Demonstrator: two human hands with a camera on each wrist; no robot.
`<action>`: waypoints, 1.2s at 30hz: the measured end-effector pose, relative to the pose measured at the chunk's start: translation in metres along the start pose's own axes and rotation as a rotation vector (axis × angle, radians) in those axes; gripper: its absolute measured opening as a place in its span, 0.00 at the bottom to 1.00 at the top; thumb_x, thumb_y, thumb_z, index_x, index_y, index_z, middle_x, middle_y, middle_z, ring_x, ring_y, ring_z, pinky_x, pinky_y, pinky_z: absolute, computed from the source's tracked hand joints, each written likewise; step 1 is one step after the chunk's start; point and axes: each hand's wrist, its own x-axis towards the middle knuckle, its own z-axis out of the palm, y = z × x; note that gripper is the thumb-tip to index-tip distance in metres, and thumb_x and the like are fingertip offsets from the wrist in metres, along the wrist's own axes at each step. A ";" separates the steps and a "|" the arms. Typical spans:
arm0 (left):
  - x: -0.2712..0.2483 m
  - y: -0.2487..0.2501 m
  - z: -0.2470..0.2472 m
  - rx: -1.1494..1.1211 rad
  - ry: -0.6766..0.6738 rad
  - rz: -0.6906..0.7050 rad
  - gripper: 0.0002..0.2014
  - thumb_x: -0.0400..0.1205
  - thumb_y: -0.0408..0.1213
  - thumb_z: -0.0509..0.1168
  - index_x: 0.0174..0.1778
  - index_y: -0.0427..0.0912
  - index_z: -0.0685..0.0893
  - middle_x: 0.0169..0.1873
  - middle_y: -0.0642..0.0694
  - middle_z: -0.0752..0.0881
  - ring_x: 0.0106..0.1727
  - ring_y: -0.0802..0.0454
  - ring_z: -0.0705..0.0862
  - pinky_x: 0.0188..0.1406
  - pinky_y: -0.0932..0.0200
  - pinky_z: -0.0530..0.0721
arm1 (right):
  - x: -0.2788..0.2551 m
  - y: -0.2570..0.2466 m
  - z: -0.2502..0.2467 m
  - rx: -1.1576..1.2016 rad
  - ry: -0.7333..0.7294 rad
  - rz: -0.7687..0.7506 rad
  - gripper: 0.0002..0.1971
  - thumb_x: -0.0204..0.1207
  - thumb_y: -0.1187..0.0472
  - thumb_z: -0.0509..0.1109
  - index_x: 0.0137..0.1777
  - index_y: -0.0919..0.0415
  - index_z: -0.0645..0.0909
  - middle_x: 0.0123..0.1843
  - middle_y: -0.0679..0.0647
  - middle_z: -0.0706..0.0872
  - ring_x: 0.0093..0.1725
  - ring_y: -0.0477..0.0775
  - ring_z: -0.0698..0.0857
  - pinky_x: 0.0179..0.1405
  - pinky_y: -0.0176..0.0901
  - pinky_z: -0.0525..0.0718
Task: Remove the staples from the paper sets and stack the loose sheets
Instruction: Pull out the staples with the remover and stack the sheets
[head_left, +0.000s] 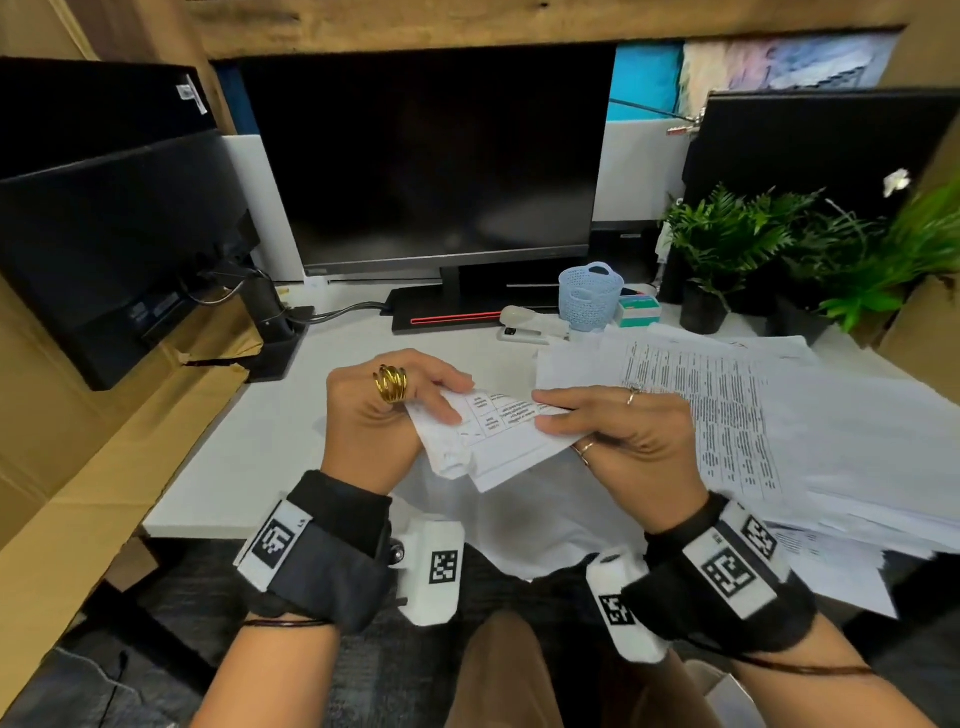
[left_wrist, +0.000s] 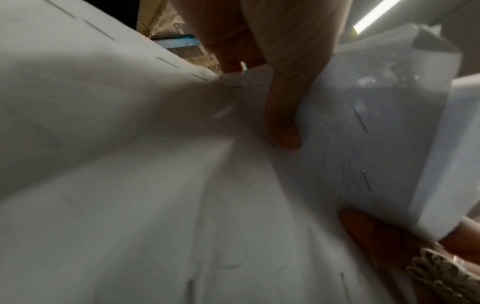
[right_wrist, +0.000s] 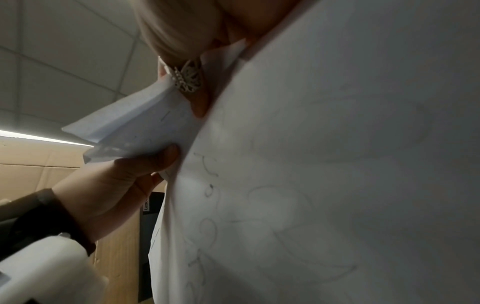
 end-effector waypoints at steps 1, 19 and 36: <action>0.000 0.001 0.003 -0.012 0.005 -0.014 0.07 0.62 0.32 0.73 0.24 0.33 0.84 0.37 0.53 0.89 0.42 0.45 0.87 0.42 0.56 0.86 | -0.002 -0.001 -0.003 -0.002 0.002 0.001 0.23 0.56 0.91 0.72 0.43 0.65 0.89 0.47 0.55 0.90 0.48 0.47 0.90 0.49 0.39 0.87; -0.004 0.001 0.040 0.161 -0.048 0.057 0.08 0.64 0.33 0.75 0.25 0.48 0.83 0.39 0.61 0.89 0.42 0.44 0.88 0.38 0.37 0.86 | -0.021 -0.007 -0.035 -0.038 -0.038 0.068 0.20 0.64 0.85 0.69 0.45 0.63 0.89 0.48 0.56 0.90 0.47 0.49 0.88 0.46 0.36 0.84; -0.025 -0.013 0.106 0.730 -0.518 -0.198 0.13 0.78 0.49 0.68 0.57 0.51 0.84 0.45 0.51 0.88 0.48 0.49 0.85 0.40 0.60 0.75 | -0.070 -0.006 -0.123 -0.566 0.016 0.425 0.16 0.66 0.60 0.74 0.55 0.53 0.81 0.46 0.39 0.83 0.45 0.42 0.81 0.41 0.31 0.74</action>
